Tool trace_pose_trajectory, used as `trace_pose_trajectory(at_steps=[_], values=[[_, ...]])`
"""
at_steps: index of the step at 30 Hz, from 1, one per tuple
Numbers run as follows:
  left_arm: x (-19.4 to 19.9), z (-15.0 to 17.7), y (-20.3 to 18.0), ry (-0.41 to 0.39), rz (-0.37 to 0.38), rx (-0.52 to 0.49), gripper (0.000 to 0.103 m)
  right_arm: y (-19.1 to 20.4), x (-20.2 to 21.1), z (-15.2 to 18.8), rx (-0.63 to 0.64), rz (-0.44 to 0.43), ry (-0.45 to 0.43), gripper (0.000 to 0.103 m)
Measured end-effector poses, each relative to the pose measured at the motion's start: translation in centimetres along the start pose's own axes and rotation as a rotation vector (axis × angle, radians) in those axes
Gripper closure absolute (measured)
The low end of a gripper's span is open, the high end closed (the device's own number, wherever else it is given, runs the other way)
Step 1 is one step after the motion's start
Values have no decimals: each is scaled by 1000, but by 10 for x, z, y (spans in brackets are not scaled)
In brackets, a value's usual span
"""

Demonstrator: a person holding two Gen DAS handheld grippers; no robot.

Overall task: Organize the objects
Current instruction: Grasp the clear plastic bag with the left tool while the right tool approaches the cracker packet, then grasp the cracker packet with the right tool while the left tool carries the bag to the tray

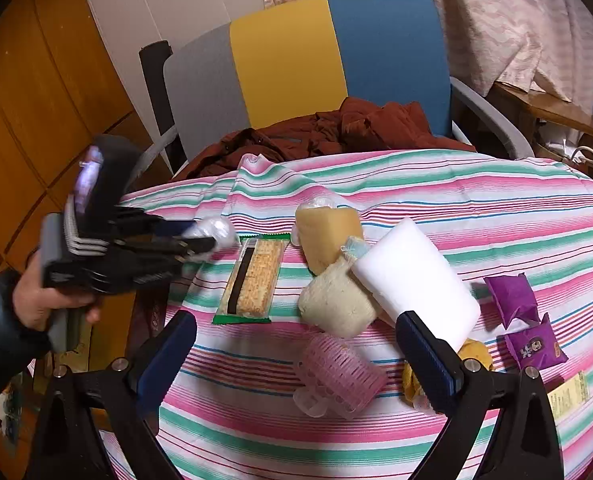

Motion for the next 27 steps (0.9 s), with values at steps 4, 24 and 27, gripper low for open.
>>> trace_pose_trajectory(at_steps=[4,24,27], values=[[37,13,10,-80,60,96,71,4,-4,3,20,1,18,3],[146,158,95,-257,69,498,71,59,-127,-30,28,112,284,30],[149,179,113,-259,48,555,71,56,-149,-32,22,164,328,35]])
Point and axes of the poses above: each gripper's, at about its wrist camera, not at the fingertips, and x roughly against the way its jaws point, y to its left, z to its underside, the point moved 4 cm from there along -x, roughly the way its jaws point, and after that the axes turned 4 degrees about y, right-handed, at the moved point
